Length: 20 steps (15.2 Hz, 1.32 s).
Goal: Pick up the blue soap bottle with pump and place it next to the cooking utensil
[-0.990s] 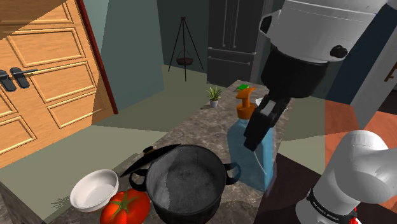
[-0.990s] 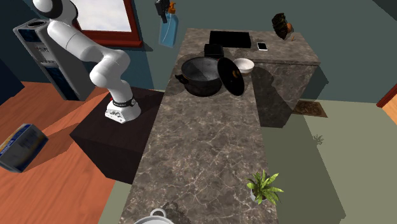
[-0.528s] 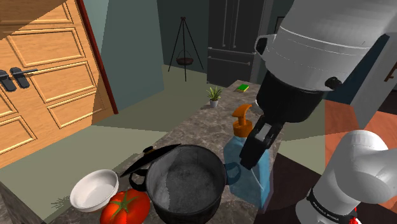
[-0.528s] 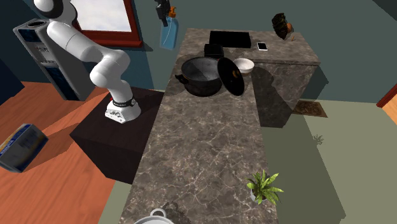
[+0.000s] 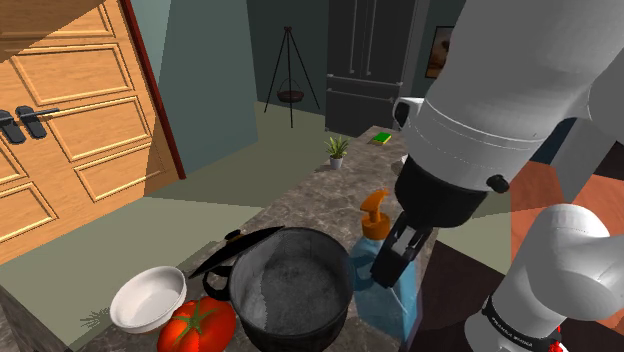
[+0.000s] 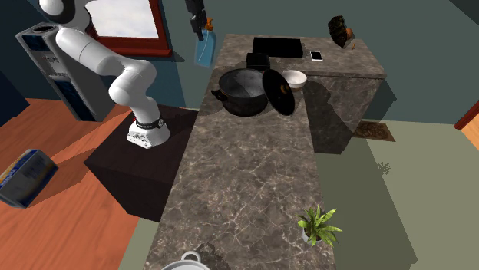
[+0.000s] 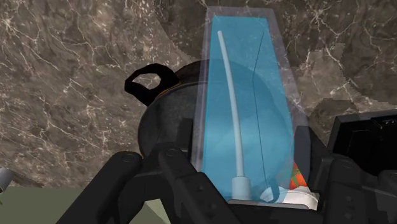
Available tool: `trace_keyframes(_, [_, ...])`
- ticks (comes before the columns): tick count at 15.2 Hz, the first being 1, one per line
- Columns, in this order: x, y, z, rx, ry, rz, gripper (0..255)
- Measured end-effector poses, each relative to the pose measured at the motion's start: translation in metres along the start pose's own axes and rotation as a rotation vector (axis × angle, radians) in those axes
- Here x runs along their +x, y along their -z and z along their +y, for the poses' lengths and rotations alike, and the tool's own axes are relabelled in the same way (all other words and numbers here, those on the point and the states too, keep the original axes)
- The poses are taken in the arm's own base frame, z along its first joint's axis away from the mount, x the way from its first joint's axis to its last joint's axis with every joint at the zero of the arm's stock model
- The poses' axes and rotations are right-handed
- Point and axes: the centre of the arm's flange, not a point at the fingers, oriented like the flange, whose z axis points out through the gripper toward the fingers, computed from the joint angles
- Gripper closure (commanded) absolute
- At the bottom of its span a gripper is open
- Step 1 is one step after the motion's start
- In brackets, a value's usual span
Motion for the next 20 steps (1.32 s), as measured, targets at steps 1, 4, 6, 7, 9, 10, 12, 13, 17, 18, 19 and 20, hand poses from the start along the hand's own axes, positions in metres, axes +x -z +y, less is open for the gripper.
trace_keyframes(1, [-0.002,-0.006,0.0,0.0,0.0,0.0,255])
trace_keyframes(4, [-0.004,-0.022,0.0,0.0,0.0,0.0,255])
trace_keyframes(6, [-0.007,-0.032,-0.001,0.0,0.0,0.0,255])
trace_keyframes(7, [-0.007,-0.039,-0.001,0.0,0.0,0.0,255])
trace_keyframes(9, [-0.009,-0.048,-0.001,0.0,0.0,0.0,255])
trace_keyframes(10, [-0.01,-0.053,-0.001,0.0,0.0,0.0,255])
trace_keyframes(12, [-0.012,-0.064,-0.003,0.0,0.0,0.0,255])
trace_keyframes(13, [-0.012,-0.069,-0.002,0.0,0.0,0.0,255])
trace_keyframes(17, [-0.016,-0.09,-0.004,0.0,0.0,0.0,255])
trace_keyframes(18, [-0.016,-0.094,-0.004,0.0,0.0,0.0,255])
trace_keyframes(19, [-0.017,-0.099,-0.004,0.0,0.0,0.0,255])
trace_keyframes(20, [-0.019,-0.104,-0.005,0.0,0.0,0.0,255])
